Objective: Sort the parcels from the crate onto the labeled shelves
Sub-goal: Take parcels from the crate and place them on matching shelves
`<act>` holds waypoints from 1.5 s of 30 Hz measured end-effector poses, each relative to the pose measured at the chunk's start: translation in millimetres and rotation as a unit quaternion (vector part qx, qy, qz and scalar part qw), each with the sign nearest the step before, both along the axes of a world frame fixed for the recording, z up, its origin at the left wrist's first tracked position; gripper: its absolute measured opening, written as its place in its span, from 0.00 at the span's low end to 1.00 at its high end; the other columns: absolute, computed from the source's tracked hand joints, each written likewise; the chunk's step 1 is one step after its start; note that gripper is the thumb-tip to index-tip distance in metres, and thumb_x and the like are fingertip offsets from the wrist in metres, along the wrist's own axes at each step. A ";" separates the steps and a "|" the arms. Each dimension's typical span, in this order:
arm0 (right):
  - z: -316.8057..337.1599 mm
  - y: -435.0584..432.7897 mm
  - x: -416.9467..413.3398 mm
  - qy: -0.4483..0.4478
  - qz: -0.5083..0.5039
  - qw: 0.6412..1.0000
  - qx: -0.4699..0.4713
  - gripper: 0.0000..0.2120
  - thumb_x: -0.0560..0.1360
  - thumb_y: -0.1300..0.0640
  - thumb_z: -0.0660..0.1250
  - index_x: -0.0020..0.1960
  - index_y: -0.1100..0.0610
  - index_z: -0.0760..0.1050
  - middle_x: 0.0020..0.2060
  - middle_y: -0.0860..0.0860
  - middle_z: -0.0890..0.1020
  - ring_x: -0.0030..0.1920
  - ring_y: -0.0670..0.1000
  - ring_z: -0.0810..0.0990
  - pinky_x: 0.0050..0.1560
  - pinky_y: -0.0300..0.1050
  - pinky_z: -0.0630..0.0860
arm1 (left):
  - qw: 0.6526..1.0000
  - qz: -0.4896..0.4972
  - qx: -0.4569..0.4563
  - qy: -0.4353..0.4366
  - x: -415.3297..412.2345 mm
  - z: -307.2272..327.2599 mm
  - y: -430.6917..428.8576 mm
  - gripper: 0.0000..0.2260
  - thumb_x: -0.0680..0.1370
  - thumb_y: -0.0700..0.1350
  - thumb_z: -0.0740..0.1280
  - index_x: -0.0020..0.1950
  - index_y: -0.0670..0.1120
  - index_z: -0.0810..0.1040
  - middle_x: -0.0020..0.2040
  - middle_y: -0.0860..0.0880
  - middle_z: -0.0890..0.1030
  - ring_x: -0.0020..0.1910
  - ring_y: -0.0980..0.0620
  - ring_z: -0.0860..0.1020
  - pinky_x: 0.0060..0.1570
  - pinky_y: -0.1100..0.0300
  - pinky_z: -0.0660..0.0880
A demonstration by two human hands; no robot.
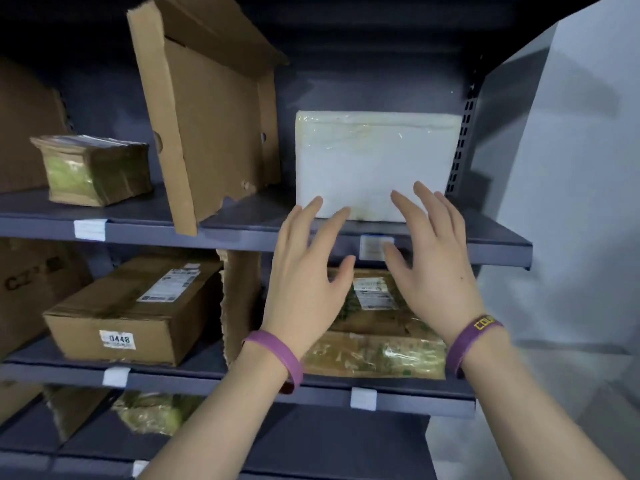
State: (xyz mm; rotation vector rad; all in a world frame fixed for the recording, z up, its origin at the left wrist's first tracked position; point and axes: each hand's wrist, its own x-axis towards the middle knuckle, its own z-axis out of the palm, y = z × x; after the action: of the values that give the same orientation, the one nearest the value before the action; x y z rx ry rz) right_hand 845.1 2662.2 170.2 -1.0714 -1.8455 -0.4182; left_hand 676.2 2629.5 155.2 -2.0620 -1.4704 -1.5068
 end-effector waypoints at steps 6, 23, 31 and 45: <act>-67.8 -62.8 -32.1 0.035 0.001 0.998 -0.050 0.27 0.73 0.63 0.67 0.71 0.56 0.67 0.71 0.56 0.67 0.72 0.59 0.63 0.73 0.51 0.59 | 0.995 -0.070 -0.017 -0.069 -13.4 -59.4 -54.9 0.22 0.76 0.43 0.68 0.70 0.52 0.71 0.71 0.53 0.67 0.73 0.55 0.63 0.72 0.61 0.60; -230.9 -266.0 -91.4 0.149 -0.237 0.898 -0.338 0.29 0.74 0.59 0.69 0.73 0.56 0.65 0.73 0.55 0.67 0.73 0.57 0.60 0.72 0.55 0.63 | 0.888 -0.304 -0.336 -0.079 -57.9 -208.1 -180.4 0.25 0.75 0.45 0.70 0.71 0.52 0.68 0.68 0.55 0.71 0.67 0.61 0.68 0.64 0.65 0.67; -274.3 -369.0 -34.4 0.238 -0.369 0.812 -0.385 0.29 0.75 0.60 0.67 0.75 0.56 0.63 0.73 0.56 0.65 0.73 0.59 0.60 0.75 0.51 0.58 | 0.793 -0.430 -0.431 0.021 27.7 -241.2 -239.2 0.24 0.76 0.44 0.68 0.71 0.47 0.68 0.68 0.50 0.72 0.68 0.56 0.68 0.69 0.59 0.65; -413.0 -595.4 92.7 0.340 -0.492 0.640 -0.482 0.29 0.74 0.62 0.66 0.74 0.58 0.64 0.71 0.56 0.68 0.73 0.58 0.63 0.73 0.44 0.54 | 0.642 -0.462 -0.571 0.223 193.1 -377.4 -402.3 0.22 0.78 0.44 0.65 0.72 0.49 0.68 0.68 0.49 0.71 0.67 0.53 0.69 0.60 0.72 0.58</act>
State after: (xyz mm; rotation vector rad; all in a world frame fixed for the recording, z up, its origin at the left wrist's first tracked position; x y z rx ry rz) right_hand 937.8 2066.8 -242.8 -2.5236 -0.5143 0.4687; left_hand 869.4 2227.2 -222.1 -3.8958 -1.2268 0.3095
